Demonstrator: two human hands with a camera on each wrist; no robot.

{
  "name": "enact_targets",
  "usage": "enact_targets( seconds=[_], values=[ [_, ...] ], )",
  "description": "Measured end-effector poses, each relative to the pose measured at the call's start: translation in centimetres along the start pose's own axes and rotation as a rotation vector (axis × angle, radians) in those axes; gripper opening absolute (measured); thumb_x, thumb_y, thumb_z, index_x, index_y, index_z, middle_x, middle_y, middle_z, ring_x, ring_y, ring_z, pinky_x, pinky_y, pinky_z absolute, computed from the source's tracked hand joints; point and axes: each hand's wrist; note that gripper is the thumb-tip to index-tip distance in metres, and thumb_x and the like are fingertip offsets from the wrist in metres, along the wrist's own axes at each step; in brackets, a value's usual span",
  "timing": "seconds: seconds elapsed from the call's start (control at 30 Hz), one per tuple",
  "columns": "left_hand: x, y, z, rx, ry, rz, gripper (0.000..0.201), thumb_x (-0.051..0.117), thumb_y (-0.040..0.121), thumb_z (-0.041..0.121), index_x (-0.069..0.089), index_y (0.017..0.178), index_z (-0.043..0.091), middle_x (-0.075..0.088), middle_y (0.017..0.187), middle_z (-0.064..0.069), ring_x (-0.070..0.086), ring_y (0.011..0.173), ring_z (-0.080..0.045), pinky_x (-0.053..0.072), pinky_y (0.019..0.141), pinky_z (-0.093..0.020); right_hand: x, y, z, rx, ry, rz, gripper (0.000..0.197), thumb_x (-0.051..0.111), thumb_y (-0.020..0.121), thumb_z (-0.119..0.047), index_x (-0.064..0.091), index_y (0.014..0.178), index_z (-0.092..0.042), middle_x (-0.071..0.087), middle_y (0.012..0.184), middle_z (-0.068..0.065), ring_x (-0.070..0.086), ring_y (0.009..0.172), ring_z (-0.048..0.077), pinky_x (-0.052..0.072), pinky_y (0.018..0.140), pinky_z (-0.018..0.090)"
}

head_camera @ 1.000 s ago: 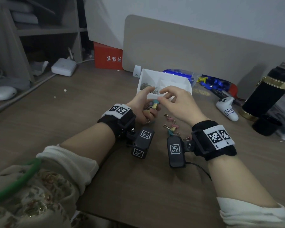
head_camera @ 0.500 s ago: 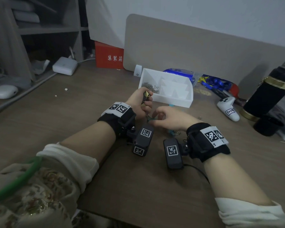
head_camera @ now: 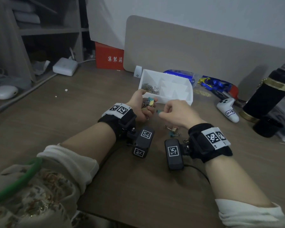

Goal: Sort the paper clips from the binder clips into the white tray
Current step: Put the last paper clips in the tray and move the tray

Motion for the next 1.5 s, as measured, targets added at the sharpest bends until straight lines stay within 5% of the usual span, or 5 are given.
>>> enact_targets(
  seconds=[0.53, 0.97, 1.1, 1.33, 1.5],
  values=[
    [1.0, -0.6, -0.8, -0.101, 0.071, -0.075, 0.040, 0.038, 0.094, 0.039, 0.048, 0.070, 0.009, 0.047, 0.055, -0.002, 0.034, 0.031, -0.008, 0.018, 0.028, -0.010, -2.3, 0.0, -0.3, -0.199, 0.099, 0.201, 0.018, 0.061, 0.085, -0.048, 0.061, 0.091, -0.031, 0.063, 0.090, -0.011, 0.051, 0.065, 0.003, 0.044, 0.061, 0.029],
    [1.4, -0.4, -1.2, -0.139, 0.088, -0.126, 0.034, 0.034, 0.097, 0.030, 0.052, 0.075, 0.010, 0.045, 0.053, 0.002, 0.034, 0.030, -0.006, 0.020, 0.026, -0.012, -2.6, -1.9, 2.0, 0.074, -0.088, -0.388, 0.044, 0.083, 0.057, -0.041, 0.061, 0.093, -0.027, 0.073, 0.080, 0.000, 0.067, 0.062, 0.016, 0.056, 0.061, 0.032],
    [1.4, -0.4, -1.3, -0.135, 0.095, -0.126, 0.033, 0.035, 0.097, 0.030, 0.052, 0.076, 0.011, 0.046, 0.053, 0.002, 0.035, 0.030, -0.005, 0.020, 0.026, -0.011, -2.4, -2.0, 1.7, 0.064, -0.072, -0.382, 0.032, 0.079, 0.069, -0.031, 0.060, 0.095, -0.027, 0.065, 0.053, -0.005, 0.055, 0.038, 0.009, 0.045, 0.046, 0.019],
    [1.4, -0.4, -1.3, -0.119, 0.117, -0.111, 0.032, 0.036, 0.096, 0.029, 0.052, 0.075, 0.011, 0.047, 0.053, 0.001, 0.034, 0.030, -0.005, 0.019, 0.028, -0.011, -1.9, -2.0, 1.2, 0.083, -0.014, -0.335, 0.012, 0.067, 0.078, -0.019, 0.063, 0.089, -0.019, 0.070, 0.070, 0.008, 0.052, 0.032, 0.004, 0.039, 0.037, 0.014],
    [1.4, -0.3, -1.4, -0.104, 0.128, -0.100, 0.034, 0.034, 0.097, 0.029, 0.053, 0.076, 0.010, 0.045, 0.059, 0.001, 0.033, 0.031, -0.005, 0.017, 0.032, -0.010, -1.5, -1.7, 1.3, 0.090, -0.058, -0.308, 0.010, 0.065, 0.075, -0.020, 0.065, 0.085, -0.019, 0.069, 0.064, 0.002, 0.063, 0.052, 0.012, 0.044, 0.045, 0.017]
  ],
)
Point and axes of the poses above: each hand's wrist, its own y-axis towards the middle knuckle, its own x-axis out of the palm, z = x × y
